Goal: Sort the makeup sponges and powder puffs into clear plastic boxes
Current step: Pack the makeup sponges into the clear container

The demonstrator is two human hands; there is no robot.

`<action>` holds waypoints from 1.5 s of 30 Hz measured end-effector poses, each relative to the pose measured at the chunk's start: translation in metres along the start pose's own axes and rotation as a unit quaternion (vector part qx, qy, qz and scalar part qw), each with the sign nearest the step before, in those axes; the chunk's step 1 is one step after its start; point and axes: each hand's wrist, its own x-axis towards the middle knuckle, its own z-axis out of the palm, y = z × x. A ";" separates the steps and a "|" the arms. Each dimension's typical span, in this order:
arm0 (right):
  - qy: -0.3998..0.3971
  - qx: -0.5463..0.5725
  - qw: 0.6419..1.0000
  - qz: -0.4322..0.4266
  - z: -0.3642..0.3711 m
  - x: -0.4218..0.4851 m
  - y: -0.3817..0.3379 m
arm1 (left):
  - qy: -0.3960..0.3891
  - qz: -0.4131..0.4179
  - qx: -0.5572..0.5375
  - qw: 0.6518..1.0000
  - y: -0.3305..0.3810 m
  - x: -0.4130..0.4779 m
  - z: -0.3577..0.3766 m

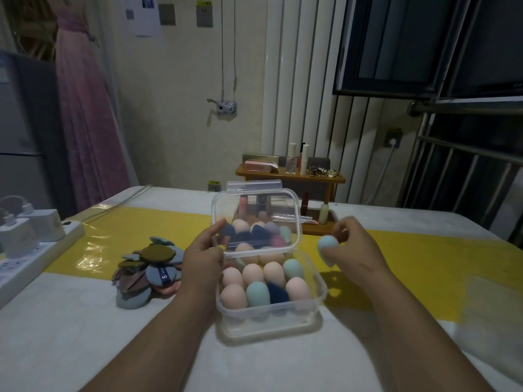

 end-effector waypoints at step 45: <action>-0.372 -0.073 0.920 -0.101 0.052 -0.050 -0.072 | 0.015 0.014 0.003 1.000 0.000 -0.007 0.006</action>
